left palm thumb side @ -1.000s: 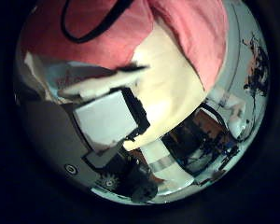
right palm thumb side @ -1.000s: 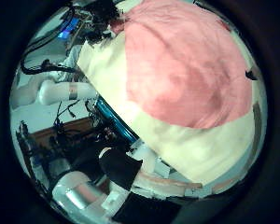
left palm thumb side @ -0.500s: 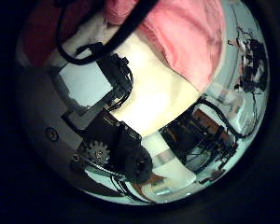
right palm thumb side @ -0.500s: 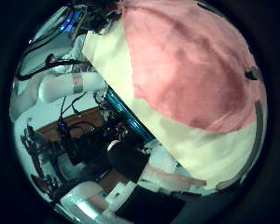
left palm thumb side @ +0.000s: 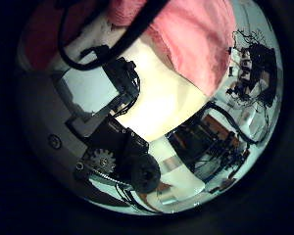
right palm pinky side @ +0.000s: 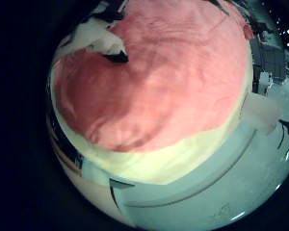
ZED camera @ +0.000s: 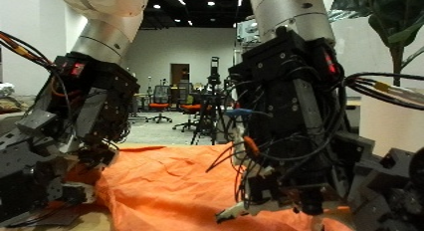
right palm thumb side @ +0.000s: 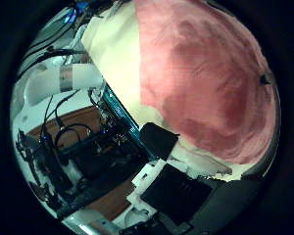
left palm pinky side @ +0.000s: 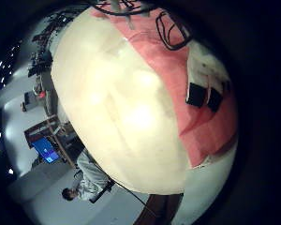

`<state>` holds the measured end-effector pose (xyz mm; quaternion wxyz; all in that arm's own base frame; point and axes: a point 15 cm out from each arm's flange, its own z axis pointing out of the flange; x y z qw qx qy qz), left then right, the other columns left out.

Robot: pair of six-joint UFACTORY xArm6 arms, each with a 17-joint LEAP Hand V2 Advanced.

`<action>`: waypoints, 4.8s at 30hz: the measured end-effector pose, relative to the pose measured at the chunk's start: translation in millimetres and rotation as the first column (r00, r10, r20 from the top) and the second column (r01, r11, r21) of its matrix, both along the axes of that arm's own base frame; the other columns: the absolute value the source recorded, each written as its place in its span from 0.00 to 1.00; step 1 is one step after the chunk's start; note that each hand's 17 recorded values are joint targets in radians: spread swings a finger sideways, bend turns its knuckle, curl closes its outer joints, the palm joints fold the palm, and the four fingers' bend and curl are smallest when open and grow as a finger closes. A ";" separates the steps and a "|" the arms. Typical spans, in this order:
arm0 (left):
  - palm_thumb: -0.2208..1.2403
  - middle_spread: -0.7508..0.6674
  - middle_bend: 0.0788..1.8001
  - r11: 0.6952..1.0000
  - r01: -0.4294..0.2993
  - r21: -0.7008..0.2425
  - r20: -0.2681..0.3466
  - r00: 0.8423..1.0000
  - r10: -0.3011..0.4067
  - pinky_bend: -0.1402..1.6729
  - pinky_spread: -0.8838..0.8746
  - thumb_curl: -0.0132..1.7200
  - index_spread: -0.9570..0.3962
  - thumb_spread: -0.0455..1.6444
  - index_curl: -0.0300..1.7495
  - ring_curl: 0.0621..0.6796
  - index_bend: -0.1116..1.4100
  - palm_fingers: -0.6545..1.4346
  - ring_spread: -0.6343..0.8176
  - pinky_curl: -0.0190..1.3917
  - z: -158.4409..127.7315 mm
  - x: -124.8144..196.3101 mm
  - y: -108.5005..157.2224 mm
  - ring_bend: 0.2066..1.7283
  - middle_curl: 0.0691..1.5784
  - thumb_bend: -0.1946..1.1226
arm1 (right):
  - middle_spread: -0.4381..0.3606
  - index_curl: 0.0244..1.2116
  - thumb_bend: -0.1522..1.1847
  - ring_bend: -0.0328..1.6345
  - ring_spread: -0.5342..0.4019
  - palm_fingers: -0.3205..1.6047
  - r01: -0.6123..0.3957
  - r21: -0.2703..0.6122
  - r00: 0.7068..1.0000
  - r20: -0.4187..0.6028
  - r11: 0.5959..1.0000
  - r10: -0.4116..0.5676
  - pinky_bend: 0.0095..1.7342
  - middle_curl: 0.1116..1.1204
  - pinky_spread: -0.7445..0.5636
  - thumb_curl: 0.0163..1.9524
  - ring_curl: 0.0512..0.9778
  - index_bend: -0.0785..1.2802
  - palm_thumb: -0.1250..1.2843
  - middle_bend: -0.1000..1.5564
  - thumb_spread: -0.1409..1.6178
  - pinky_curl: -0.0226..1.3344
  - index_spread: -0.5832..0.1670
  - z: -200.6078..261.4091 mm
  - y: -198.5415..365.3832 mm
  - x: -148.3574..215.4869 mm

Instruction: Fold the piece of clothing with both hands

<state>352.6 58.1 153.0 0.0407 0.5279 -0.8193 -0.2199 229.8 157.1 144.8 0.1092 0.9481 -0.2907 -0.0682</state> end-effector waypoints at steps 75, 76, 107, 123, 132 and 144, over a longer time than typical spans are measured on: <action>0.62 0.20 0.61 0.995 -0.096 0.019 -0.054 0.994 0.097 0.72 0.15 0.29 0.17 0.67 0.59 0.72 0.42 0.88 0.13 0.42 41.3 -94.4 -17.2 0.71 0.49 0.13 | 0.41 0.25 0.09 0.33 0.44 0.45 0.185 -0.115 0.979 0.113 0.976 -0.172 0.41 0.29 0.42 0.15 0.29 0.19 0.32 0.28 0.61 0.06 0.36 23.4 -85.8 1.6; 0.62 0.20 0.61 0.995 -0.096 0.019 -0.054 0.994 0.097 0.72 0.15 0.29 0.17 0.67 0.59 0.72 0.42 0.88 0.13 0.42 41.3 -94.9 -16.9 0.71 0.49 0.13 | 0.41 0.25 0.09 0.32 0.44 0.45 0.182 -0.116 0.980 0.107 0.976 -0.170 0.41 0.29 0.41 0.15 0.29 0.19 0.32 0.28 0.61 0.05 0.36 22.0 -84.7 0.7; 0.61 0.21 0.63 0.994 -0.100 0.033 -0.068 0.992 0.102 0.73 0.16 0.29 0.18 0.66 0.58 0.71 0.43 0.88 0.13 0.41 47.8 -94.0 -19.4 0.72 0.47 0.13 | 0.31 0.30 0.10 0.45 0.30 0.66 0.143 -0.172 0.989 0.068 0.975 -0.134 0.52 0.33 0.23 0.16 0.29 0.20 0.46 0.33 0.60 0.03 0.29 -20.7 -61.0 -0.4; 0.61 0.21 0.63 0.996 -0.087 0.033 -0.090 0.992 0.089 0.73 0.16 0.29 0.18 0.66 0.58 0.70 0.44 0.88 0.13 0.41 56.2 -95.4 -18.0 0.72 0.46 0.13 | 0.31 0.60 0.14 0.71 0.30 0.88 0.224 -0.103 0.968 0.141 0.969 -0.209 0.73 0.58 0.28 0.19 0.54 0.64 0.71 0.67 0.65 0.24 0.27 -4.0 -67.2 20.2; 0.61 0.22 0.63 0.996 -0.072 0.043 -0.115 0.990 0.077 0.73 0.16 0.29 0.18 0.66 0.58 0.70 0.44 0.88 0.13 0.41 70.9 -102.0 -15.1 0.72 0.46 0.13 | 0.37 0.67 0.15 0.80 0.34 0.81 0.286 0.000 0.926 0.256 0.958 -0.276 0.81 0.63 0.37 0.23 0.61 0.80 0.81 0.79 0.71 0.33 0.38 41.7 -75.8 38.1; 0.62 0.21 0.64 0.995 -0.082 0.056 -0.151 0.984 0.090 0.73 0.16 0.29 0.18 0.66 0.57 0.71 0.44 0.89 0.13 0.41 121.3 -111.6 -14.5 0.73 0.45 0.13 | 0.39 0.68 0.10 0.83 0.36 0.79 0.390 0.115 0.837 0.370 0.914 -0.404 0.82 0.61 0.39 0.25 0.63 0.85 0.81 0.83 0.73 0.38 0.44 120.7 -97.4 64.2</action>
